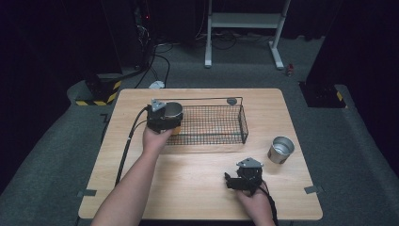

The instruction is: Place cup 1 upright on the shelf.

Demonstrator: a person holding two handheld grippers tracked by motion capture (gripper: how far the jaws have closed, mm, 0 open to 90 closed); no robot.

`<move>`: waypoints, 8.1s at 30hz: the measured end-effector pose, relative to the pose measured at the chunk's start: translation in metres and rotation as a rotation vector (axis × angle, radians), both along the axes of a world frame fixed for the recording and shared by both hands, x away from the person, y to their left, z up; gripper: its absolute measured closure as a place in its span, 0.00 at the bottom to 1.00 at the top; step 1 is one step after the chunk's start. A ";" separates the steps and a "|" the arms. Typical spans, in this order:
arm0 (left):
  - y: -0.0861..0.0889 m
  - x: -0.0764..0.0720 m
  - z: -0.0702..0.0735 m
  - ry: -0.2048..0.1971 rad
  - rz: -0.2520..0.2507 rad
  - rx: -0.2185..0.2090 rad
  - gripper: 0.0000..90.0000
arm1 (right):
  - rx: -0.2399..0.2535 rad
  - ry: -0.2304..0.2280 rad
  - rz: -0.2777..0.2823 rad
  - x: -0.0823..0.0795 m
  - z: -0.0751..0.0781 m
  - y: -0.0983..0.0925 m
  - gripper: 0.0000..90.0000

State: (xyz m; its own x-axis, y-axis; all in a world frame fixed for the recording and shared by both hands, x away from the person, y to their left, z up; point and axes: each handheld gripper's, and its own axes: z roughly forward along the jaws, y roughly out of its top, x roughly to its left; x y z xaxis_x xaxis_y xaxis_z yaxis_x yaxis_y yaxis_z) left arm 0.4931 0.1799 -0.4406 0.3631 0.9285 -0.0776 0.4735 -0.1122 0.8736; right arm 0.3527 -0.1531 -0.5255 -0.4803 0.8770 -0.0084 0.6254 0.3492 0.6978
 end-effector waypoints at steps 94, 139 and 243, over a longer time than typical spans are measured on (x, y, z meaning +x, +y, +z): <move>-0.002 -0.007 -0.018 0.127 -0.011 0.155 0.10 | -0.001 -0.002 0.000 0.000 0.000 0.000 0.12; 0.031 -0.061 0.004 0.104 -0.066 0.023 0.04 | -0.003 -0.004 -0.002 0.000 0.000 0.001 0.12; 0.075 -0.177 -0.089 0.218 -0.186 0.207 0.01 | 0.046 -0.146 -0.052 -0.012 0.020 -0.044 0.15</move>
